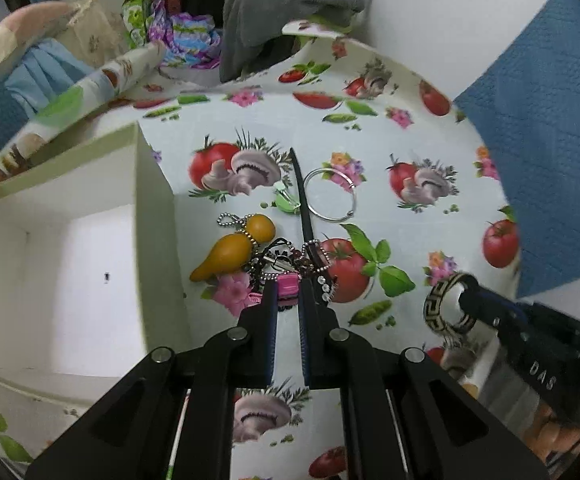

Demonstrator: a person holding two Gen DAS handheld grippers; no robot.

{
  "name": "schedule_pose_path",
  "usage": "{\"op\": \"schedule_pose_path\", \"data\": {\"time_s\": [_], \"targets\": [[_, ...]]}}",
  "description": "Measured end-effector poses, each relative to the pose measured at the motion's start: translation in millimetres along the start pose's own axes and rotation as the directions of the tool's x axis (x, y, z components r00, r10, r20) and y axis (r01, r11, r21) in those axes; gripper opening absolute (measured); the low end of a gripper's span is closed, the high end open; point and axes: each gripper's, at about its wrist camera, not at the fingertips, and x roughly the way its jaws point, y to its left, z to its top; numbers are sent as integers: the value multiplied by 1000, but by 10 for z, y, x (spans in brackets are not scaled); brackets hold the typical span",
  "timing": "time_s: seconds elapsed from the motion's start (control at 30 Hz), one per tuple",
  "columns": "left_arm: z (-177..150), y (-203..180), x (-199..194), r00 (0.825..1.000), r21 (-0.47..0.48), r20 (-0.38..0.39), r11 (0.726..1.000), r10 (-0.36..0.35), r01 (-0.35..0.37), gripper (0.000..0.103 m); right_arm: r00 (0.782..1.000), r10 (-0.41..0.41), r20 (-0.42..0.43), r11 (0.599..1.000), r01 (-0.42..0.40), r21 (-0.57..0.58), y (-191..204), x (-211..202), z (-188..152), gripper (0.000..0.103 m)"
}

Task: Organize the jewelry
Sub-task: 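Carry the black ring with the right tool into the white box and release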

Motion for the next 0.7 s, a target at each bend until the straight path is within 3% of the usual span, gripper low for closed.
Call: {"op": "schedule_pose_path", "data": {"time_s": [0.23,0.7], "targets": [[-26,63,-556,996,6,71,999,-49,49,10,997,-10,82,999,13,-32,231,-442,73,7],[44,346,-1449,977,12,210,999,-41,39,10,975,46,215,990,-16,-138,948,-1117,314,7]]}}
